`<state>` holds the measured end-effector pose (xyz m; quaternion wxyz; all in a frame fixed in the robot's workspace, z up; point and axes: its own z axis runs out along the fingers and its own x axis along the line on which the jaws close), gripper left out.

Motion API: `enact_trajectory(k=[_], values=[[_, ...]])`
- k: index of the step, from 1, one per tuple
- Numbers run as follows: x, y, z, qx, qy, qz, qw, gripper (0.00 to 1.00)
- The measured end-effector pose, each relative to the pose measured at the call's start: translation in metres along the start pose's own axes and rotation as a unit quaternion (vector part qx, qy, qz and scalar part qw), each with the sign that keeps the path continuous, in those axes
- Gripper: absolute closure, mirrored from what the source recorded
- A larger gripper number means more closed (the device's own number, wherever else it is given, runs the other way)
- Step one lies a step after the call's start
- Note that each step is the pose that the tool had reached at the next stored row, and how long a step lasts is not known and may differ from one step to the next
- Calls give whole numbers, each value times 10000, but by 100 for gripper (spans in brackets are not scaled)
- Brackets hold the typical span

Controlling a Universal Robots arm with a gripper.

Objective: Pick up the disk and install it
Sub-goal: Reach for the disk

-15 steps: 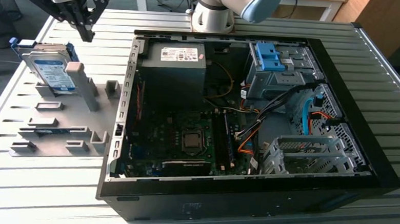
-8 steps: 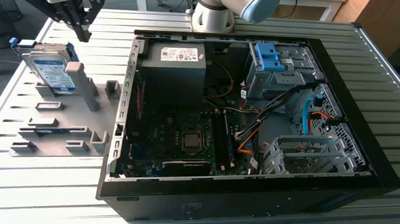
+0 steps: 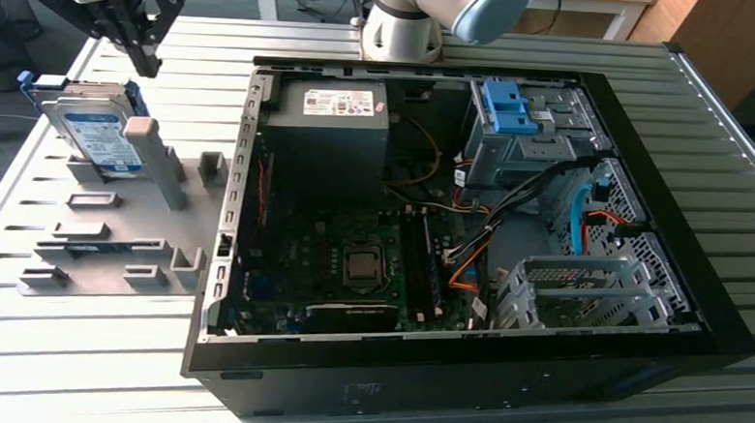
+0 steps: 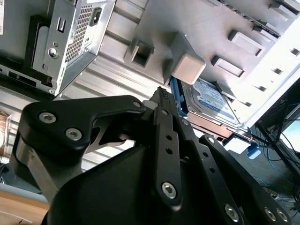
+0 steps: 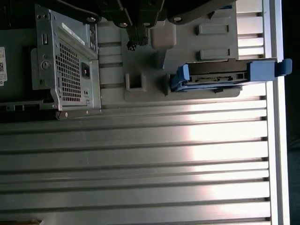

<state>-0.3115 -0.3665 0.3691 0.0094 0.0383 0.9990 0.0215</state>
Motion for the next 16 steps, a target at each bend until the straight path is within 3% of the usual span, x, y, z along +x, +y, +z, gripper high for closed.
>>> enact_trajectory(k=[7,16], values=[[120,78,6,0,0,0,10000,89],[224,173,16,0,-1,0,10000,89]])
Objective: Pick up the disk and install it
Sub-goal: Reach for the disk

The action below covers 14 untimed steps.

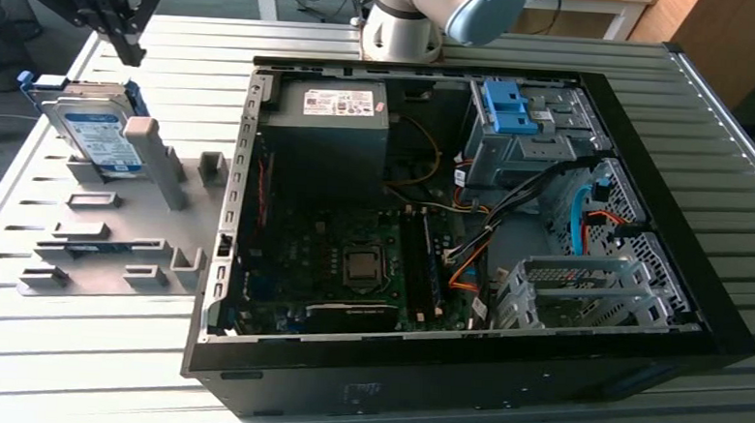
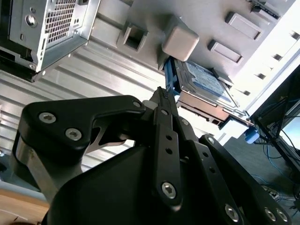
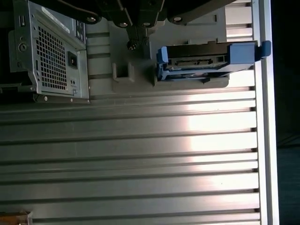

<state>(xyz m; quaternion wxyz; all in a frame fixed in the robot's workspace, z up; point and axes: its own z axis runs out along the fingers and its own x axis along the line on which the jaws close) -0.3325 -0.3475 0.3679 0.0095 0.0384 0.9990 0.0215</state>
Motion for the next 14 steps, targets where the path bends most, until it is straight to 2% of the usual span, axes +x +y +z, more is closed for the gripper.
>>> enact_trajectory(k=[5,11,14], values=[[67,41,4,0,1,0,10000,89],[297,112,22,3,1,1,10000,89],[372,113,40,4,9,5,10000,89]])
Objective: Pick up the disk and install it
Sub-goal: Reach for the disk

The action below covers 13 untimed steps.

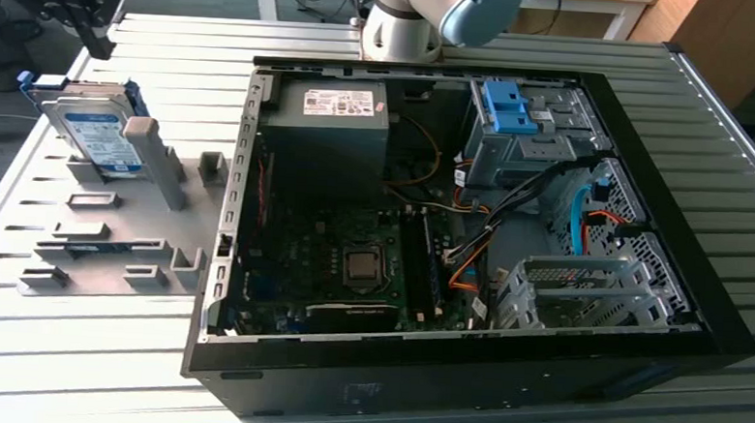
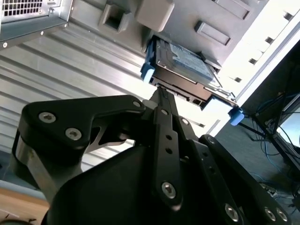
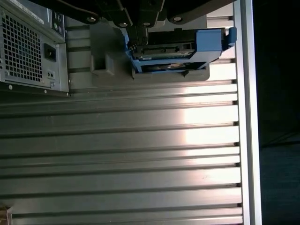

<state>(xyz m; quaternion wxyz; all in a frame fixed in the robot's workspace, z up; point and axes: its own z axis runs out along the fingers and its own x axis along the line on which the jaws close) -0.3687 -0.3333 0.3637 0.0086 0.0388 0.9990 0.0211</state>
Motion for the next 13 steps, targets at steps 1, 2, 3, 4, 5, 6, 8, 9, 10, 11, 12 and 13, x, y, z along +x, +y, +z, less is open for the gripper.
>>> enact_trajectory(k=[1,2,3,4,5,6,8,9,10,11,12,13], values=[[12,-7,5,1,0,-1,10000,89],[20,-15,8,7,0,0,10000,89],[25,-25,10,28,-2,-1,10000,89],[28,-34,12,57,-5,-1,10000,89],[29,-43,13,96,-8,-1,10000,89],[29,-48,12,149,-10,-3,9999,89],[30,-50,13,170,-12,-4,9999,89],[30,-50,13,170,-12,-4,9999,89],[30,-50,14,171,-12,-4,9999,89],[30,-50,14,171,-12,-3,9999,89],[30,-50,15,170,-13,-3,9999,89],[30,-51,15,170,-13,-3,9999,89]])
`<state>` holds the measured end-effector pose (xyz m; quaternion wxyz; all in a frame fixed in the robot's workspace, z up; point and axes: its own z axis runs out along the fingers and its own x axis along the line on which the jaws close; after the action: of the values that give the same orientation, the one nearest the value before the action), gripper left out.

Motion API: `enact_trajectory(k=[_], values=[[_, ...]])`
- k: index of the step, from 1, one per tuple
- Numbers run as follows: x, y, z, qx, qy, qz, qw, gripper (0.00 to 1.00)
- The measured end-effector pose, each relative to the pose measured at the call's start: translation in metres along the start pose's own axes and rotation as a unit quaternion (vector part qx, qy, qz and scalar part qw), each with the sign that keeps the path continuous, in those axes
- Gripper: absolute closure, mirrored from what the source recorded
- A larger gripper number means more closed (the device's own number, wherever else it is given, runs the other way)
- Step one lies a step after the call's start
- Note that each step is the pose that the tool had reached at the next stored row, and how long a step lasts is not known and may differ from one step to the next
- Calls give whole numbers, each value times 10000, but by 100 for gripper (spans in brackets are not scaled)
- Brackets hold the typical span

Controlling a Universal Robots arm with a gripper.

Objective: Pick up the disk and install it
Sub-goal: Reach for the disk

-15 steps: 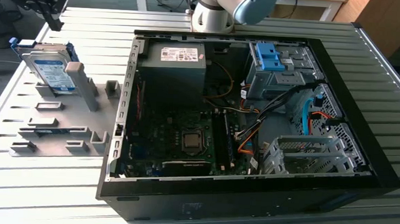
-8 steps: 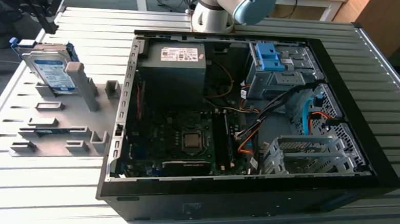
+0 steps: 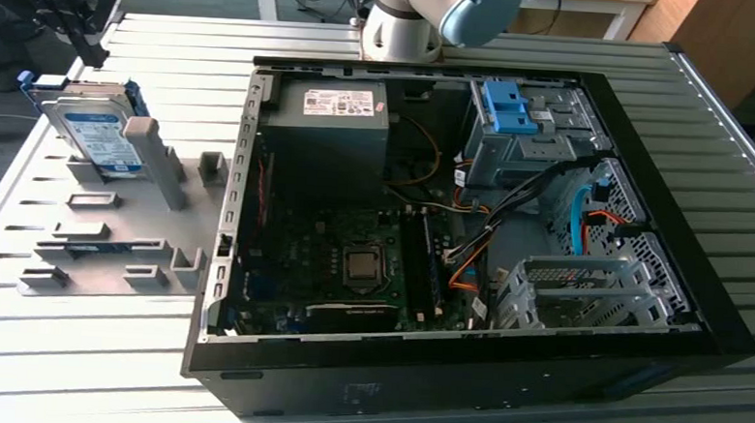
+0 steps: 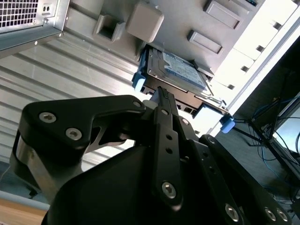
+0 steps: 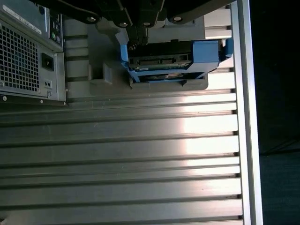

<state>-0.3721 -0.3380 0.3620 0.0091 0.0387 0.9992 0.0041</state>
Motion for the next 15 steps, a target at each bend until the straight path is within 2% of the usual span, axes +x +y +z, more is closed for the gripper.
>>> enact_trajectory(k=[5,15], values=[[12,-2,1,0,-1,0,10000,89],[137,-11,1,0,0,0,10000,89]])
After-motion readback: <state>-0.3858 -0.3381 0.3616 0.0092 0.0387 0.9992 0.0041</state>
